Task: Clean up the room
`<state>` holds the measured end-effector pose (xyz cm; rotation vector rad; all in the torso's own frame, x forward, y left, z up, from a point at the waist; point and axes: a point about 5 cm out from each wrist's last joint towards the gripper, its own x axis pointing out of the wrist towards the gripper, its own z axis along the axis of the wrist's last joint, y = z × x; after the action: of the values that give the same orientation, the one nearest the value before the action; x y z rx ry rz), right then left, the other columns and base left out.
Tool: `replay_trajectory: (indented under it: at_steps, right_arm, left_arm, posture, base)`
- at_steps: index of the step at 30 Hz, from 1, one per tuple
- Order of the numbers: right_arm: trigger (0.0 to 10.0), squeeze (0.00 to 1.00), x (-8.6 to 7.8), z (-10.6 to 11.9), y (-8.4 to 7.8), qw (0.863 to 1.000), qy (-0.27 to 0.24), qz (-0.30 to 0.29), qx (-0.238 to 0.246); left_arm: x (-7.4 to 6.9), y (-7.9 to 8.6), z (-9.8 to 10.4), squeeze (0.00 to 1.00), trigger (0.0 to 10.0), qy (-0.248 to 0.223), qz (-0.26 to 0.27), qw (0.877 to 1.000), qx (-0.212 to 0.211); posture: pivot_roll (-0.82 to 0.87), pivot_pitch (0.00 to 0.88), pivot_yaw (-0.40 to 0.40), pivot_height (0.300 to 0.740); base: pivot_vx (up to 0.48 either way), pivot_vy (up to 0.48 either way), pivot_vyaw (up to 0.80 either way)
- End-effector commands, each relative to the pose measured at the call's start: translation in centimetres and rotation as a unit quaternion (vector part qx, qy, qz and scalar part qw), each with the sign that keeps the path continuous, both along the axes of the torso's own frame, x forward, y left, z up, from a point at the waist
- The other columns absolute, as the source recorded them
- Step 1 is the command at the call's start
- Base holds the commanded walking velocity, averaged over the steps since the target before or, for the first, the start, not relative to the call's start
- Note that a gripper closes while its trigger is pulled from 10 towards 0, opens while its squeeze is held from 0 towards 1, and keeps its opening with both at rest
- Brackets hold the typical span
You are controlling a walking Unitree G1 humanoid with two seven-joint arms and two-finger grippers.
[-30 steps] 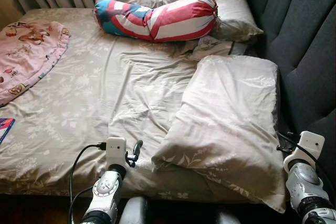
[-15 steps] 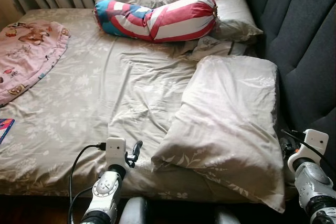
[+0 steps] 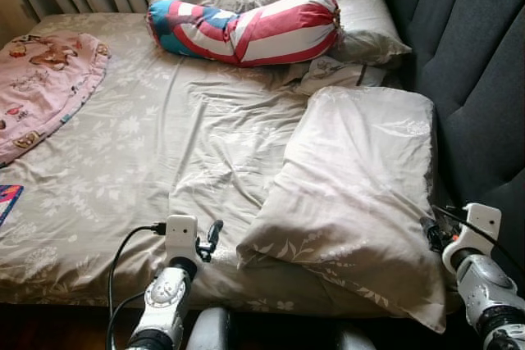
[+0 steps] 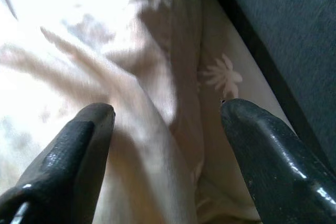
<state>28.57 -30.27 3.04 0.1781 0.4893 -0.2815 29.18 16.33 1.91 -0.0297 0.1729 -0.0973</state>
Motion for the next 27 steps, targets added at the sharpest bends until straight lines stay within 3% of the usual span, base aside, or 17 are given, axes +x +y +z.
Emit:
replay_trajectory:
  at_steps: [1, 9, 18, 27]
  right_arm:
    - [10.0, 0.00, -0.7, -1.0, 0.2, 1.000, 0.025, 0.002, 0.008]
    - [10.0, 0.00, -1.1, -2.0, 1.2, 0.998, 0.034, 0.011, 0.045]
    - [10.0, 0.00, -1.9, -4.0, 4.3, 0.989, 0.044, 0.032, 0.140]
    - [10.0, 0.00, -3.4, -6.2, 6.6, 0.985, 0.106, 0.044, 0.127]
  left_arm:
    - [-0.3, 0.1, -0.5, 0.00, 10.0, 0.017, -0.006, 1.000, 0.007]
    - [-0.4, 0.1, -0.6, 0.00, 10.0, 0.017, -0.012, 1.000, 0.012]
    - [-0.6, 0.2, -0.7, 0.00, 10.0, 0.017, -0.015, 1.000, 0.016]
    - [-0.8, 0.3, -0.8, 0.00, 10.0, 0.018, -0.018, 1.000, 0.019]
  posture:
    - [-0.05, 0.094, 0.044, 0.632]
    - [-0.05, 0.097, 0.047, 0.632]
    - [-0.03, 0.104, 0.051, 0.632]
    - [-0.03, 0.110, 0.054, 0.632]
  base:
    - [0.000, 0.000, 0.00]
    - [0.000, 0.000, 0.00]
    - [0.000, 0.000, 0.00]
    - [0.000, 0.000, 0.00]
